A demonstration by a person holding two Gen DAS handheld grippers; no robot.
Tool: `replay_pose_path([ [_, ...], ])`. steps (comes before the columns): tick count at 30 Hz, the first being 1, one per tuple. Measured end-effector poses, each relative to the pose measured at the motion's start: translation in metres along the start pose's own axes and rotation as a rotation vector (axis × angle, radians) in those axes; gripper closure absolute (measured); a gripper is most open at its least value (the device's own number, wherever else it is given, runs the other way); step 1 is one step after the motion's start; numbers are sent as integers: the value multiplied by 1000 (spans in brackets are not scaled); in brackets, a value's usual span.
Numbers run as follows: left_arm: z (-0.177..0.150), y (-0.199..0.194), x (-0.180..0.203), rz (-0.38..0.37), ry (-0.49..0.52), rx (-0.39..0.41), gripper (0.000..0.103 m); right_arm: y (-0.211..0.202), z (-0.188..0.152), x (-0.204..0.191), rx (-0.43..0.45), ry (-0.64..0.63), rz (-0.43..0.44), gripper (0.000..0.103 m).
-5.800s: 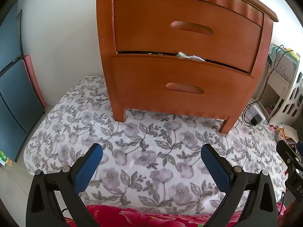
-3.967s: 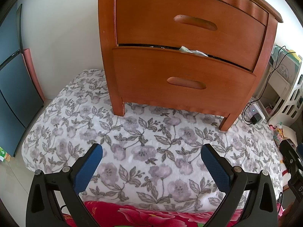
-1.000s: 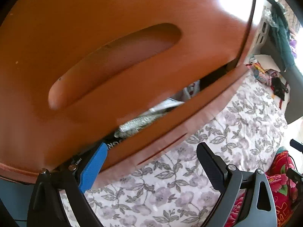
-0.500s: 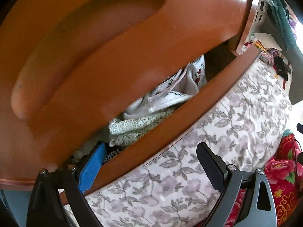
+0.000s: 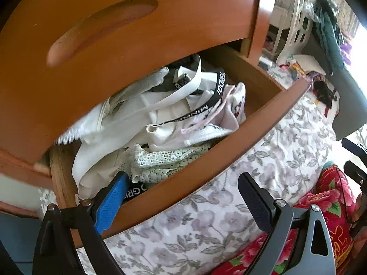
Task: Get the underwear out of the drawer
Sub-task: 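Hook the left gripper into the lower drawer gap and pull it open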
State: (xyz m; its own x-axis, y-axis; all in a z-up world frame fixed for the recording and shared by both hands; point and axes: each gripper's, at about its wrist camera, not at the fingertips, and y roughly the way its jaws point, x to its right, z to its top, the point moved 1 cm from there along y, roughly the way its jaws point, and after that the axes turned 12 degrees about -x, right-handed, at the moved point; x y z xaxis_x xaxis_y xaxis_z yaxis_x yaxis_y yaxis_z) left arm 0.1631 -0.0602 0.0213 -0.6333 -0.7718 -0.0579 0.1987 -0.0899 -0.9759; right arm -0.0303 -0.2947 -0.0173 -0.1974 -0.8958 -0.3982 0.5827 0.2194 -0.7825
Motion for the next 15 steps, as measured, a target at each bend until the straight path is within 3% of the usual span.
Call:
replay_pose_path([
  [7,-40,-18,17,-21,-25,44,7,-12,-9,-3,25,-7,-20,0],
  [13,-54,-28,11,-47,-60,62,7,-22,-18,-4,40,-13,-19,0],
  [15,-58,-28,17,-21,-68,90,7,-23,-20,-5,41,-14,-20,0],
])
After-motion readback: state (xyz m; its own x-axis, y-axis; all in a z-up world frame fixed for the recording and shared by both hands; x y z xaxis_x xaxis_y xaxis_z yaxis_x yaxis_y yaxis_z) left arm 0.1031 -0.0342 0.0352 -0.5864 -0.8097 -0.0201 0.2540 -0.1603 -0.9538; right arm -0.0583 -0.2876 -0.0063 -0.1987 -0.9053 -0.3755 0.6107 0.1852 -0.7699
